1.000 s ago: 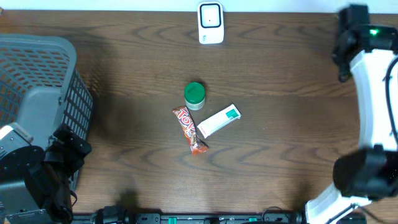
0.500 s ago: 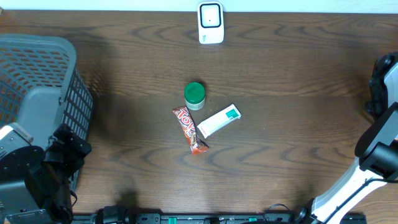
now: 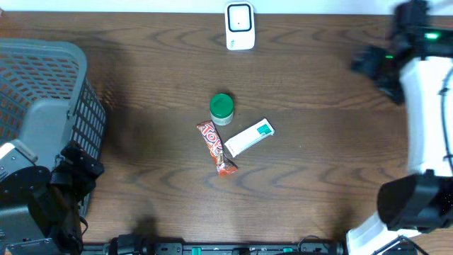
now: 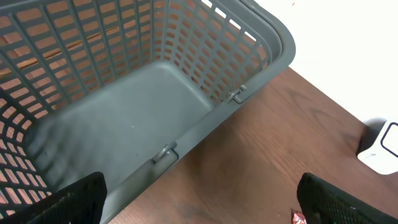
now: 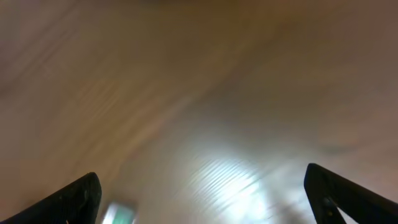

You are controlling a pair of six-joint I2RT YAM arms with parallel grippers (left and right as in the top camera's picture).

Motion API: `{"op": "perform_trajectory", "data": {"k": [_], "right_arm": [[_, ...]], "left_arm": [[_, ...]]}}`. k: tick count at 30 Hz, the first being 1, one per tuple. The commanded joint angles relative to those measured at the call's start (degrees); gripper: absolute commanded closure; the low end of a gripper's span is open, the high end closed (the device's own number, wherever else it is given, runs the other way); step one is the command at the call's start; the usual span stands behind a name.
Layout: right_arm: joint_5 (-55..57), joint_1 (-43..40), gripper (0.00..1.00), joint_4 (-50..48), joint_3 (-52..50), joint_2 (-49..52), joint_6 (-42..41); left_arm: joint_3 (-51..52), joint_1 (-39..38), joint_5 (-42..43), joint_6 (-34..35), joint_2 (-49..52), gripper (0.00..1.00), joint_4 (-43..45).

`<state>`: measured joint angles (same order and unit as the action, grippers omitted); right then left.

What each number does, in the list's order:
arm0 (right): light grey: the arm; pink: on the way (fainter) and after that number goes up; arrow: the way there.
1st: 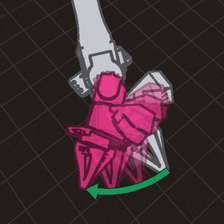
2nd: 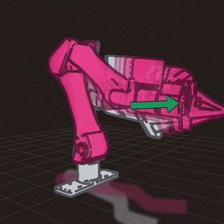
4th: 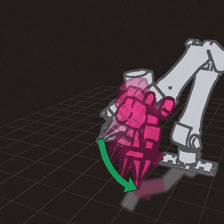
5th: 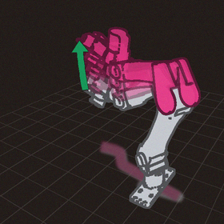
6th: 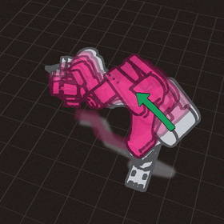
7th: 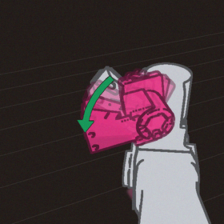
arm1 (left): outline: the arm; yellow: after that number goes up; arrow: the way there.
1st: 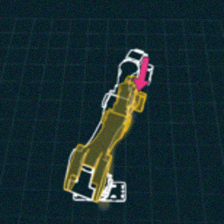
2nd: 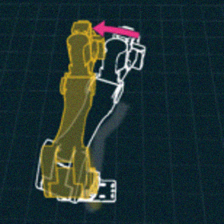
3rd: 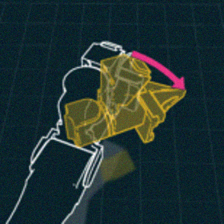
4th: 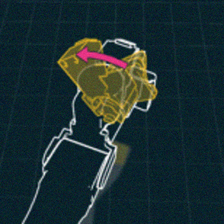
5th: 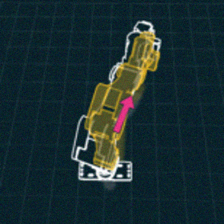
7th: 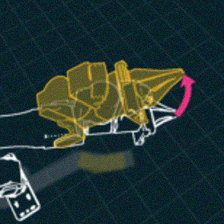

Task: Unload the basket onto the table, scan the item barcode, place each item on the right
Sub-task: 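Reach the right gripper down toward the green-lidded jar, then close the right gripper around the green-lidded jar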

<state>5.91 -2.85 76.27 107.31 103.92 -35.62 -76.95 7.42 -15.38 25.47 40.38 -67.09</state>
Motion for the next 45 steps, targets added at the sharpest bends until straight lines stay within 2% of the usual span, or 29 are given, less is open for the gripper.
{"op": "perform_trajectory", "data": {"k": [1, 5, 8, 13, 17, 27, 37, 38, 45], "right_arm": [[-12.68, 12.94, 0.01, 0.24, 0.04, 1.57, 6.64], [-12.57, 25.05, 0.01, -2.51, 0.04, 4.44, -0.11], [-12.2, 31.41, 0.01, -7.3, 0.09, 6.8, -8.39], [-12.22, 36.2, 0.01, -14.45, 0.11, 10.12, -22.03], [-12.35, 37.13, 0.01, -17.94, 0.11, 13.14, -28.06], [-15.37, 37.51, 0.01, -24.52, 0.11, 19.19, -32.33], [-16.13, 39.58, 0.01, -24.85, 0.11, 24.57, -32.89], [-16.13, 39.67, 0.04, -24.74, 0.11, 24.7, -32.61], [-15.91, 39.65, 0.45, -23.08, 0.13, 25.94, -28.33]], "left_arm": [[-0.13, 0.28, -0.79, -0.28, -0.04, 0.02, -0.02], [-0.13, 0.28, -0.79, -0.28, -0.04, 0.02, -0.02], [-0.13, 0.28, -0.79, -0.28, -0.04, 0.02, -0.02], [-0.13, 0.28, -0.79, -0.28, -0.02, 0.02, -0.02], [-0.13, 0.28, -0.76, -0.28, -0.04, 0.02, -0.02], [-0.13, 0.26, -0.76, -0.28, -0.02, 0.02, -0.02], [-0.13, 0.28, -0.76, -0.28, -0.04, 0.02, -0.02], [-0.13, 0.28, -0.79, -0.28, -0.04, 0.02, -0.02], [-0.13, 0.28, -0.79, -0.28, -0.04, 0.02, -0.02]]}}
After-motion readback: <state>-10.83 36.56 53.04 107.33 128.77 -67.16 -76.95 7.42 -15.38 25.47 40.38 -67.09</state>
